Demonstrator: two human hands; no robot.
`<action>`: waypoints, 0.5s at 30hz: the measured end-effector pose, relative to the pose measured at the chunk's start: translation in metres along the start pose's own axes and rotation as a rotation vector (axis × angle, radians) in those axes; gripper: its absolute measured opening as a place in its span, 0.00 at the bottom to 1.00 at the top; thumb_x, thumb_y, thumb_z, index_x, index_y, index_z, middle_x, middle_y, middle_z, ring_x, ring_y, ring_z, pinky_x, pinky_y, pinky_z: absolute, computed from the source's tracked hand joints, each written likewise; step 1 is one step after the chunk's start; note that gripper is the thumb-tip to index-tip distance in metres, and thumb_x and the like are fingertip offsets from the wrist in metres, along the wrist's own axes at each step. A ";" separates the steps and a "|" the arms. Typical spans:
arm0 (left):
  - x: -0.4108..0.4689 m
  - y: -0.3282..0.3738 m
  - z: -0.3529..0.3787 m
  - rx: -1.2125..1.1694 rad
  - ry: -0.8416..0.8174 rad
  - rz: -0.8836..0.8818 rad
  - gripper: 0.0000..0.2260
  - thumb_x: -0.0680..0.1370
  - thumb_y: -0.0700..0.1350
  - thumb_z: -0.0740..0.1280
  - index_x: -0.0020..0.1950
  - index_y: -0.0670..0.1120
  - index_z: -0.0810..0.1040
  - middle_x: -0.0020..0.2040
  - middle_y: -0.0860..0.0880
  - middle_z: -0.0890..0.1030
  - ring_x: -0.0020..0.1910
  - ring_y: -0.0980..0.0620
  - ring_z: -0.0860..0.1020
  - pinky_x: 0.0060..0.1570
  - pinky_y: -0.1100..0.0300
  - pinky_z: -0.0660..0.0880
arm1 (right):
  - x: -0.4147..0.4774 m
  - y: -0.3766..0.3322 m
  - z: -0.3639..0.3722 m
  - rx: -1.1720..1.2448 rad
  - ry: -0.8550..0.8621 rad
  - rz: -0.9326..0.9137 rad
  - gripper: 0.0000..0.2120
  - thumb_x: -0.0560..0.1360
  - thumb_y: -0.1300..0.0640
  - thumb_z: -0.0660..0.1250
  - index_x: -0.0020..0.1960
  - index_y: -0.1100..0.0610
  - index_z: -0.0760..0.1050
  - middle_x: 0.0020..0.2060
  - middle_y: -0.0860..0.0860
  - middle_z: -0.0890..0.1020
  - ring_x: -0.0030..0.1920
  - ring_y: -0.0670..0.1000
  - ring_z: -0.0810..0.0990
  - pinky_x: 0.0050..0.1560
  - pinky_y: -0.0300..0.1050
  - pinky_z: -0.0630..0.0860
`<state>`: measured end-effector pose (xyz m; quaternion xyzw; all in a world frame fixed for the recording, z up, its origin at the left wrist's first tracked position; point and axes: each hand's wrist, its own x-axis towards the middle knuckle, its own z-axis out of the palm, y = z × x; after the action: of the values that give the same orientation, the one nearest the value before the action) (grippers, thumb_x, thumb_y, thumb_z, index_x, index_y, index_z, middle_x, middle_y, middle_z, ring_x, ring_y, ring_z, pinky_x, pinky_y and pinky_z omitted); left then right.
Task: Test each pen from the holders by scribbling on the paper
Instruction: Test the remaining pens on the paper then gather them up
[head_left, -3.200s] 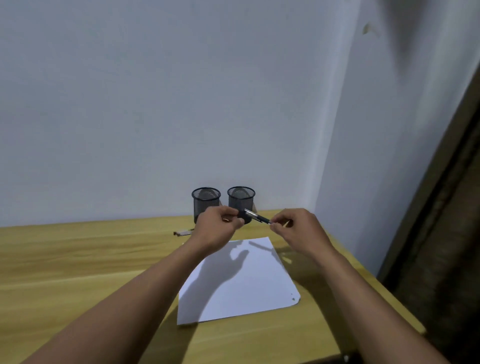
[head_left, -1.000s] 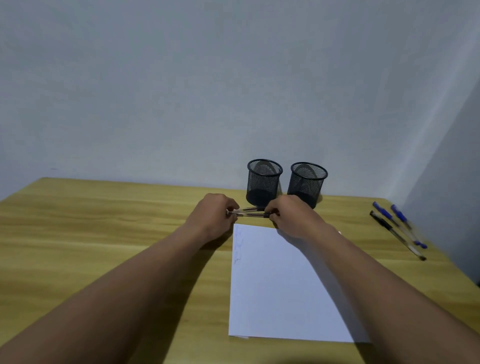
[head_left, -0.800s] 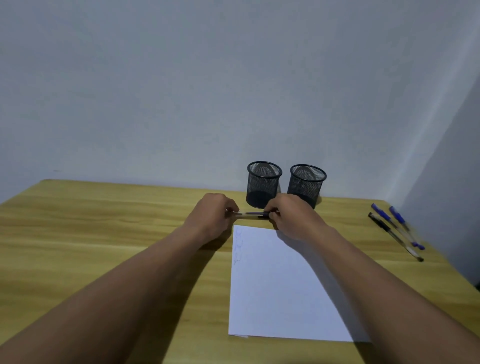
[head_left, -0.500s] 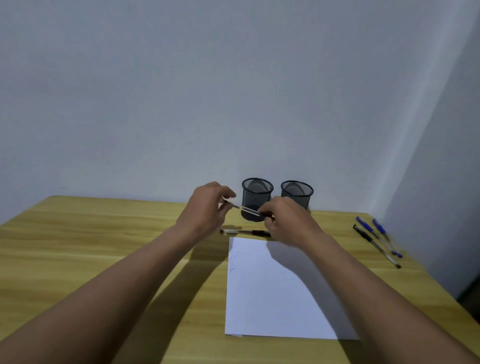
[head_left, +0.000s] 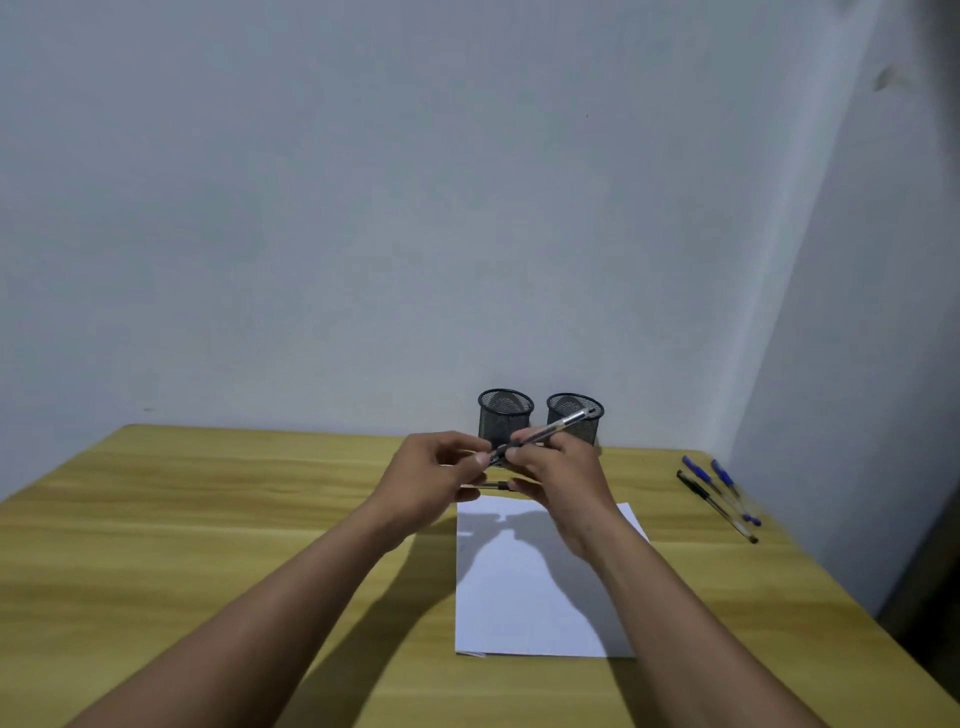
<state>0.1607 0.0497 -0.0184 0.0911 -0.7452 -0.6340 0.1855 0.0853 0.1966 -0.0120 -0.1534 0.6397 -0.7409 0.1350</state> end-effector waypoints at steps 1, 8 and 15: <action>-0.002 0.002 -0.001 -0.036 0.022 0.004 0.06 0.78 0.37 0.70 0.53 0.38 0.83 0.43 0.43 0.83 0.41 0.48 0.81 0.48 0.56 0.83 | -0.002 0.002 0.000 0.028 -0.011 0.008 0.06 0.76 0.67 0.70 0.48 0.57 0.81 0.44 0.56 0.85 0.49 0.52 0.84 0.42 0.44 0.80; -0.002 0.005 -0.012 0.054 0.092 0.072 0.04 0.75 0.35 0.72 0.48 0.41 0.86 0.35 0.47 0.84 0.33 0.53 0.80 0.43 0.59 0.81 | -0.005 0.011 0.004 0.027 -0.006 -0.110 0.04 0.76 0.64 0.72 0.44 0.60 0.84 0.37 0.55 0.85 0.39 0.51 0.82 0.48 0.45 0.82; 0.007 -0.002 -0.027 0.166 0.086 0.110 0.09 0.76 0.36 0.72 0.40 0.49 0.86 0.34 0.44 0.83 0.34 0.50 0.78 0.46 0.51 0.79 | 0.004 0.016 0.010 0.063 0.015 -0.123 0.04 0.76 0.67 0.72 0.43 0.62 0.83 0.34 0.55 0.84 0.36 0.50 0.83 0.43 0.39 0.83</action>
<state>0.1646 0.0217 -0.0162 0.0919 -0.7903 -0.5546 0.2437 0.0852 0.1835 -0.0260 -0.1826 0.6064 -0.7688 0.0890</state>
